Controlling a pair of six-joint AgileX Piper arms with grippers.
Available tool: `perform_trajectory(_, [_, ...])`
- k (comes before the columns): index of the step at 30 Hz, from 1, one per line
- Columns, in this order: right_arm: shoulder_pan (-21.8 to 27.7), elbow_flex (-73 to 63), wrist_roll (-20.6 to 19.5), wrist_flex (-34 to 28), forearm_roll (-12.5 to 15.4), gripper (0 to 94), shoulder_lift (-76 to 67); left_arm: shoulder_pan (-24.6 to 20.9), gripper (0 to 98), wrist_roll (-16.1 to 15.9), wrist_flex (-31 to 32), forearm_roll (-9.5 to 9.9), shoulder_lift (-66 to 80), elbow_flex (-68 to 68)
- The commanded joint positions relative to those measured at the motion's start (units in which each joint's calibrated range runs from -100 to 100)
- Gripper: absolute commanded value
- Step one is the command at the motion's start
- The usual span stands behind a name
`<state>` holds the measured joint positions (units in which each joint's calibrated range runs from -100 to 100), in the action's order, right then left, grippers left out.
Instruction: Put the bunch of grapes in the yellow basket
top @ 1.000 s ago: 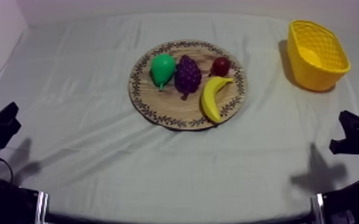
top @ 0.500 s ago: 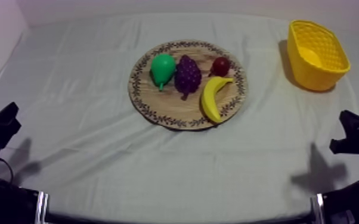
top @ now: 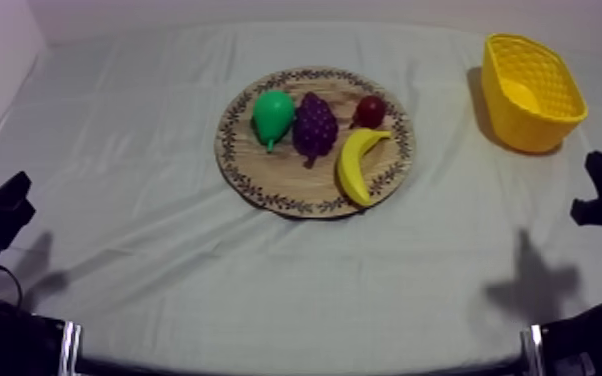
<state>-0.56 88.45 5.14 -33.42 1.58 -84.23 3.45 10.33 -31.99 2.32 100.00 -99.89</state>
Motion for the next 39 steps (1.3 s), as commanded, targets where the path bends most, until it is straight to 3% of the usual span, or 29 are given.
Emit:
perform_trajectory(1, [0.40,-3.32,1.19,0.14,0.90,0.3,2.81,-0.02,0.1,0.00,-0.02,0.00,0.00,0.00])
perform_trajectory(13, [0.91,-22.75,7.06,-0.07,6.41,0.3,18.61,-0.02,0.1,0.00,-0.02,0.00,0.00,0.00])
perform_trajectory(21, [-2.23,-36.27,8.97,-0.91,7.88,0.3,29.29,-0.02,0.1,0.00,-0.02,0.00,0.00,0.00])
perform_trajectory(28, [-7.56,-44.94,8.35,-1.59,6.78,0.3,37.79,-0.02,0.1,0.00,-0.02,0.00,0.00,0.00])
perform_trajectory(33, [-11.52,-52.41,5.59,-4.43,4.43,0.3,44.16,-0.02,0.1,0.00,-0.02,0.00,0.00,0.00])
perform_trajectory(39, [-14.80,-60.80,3.32,-7.68,3.60,0.3,50.82,-0.02,0.1,0.00,-0.02,0.00,0.00,0.00])
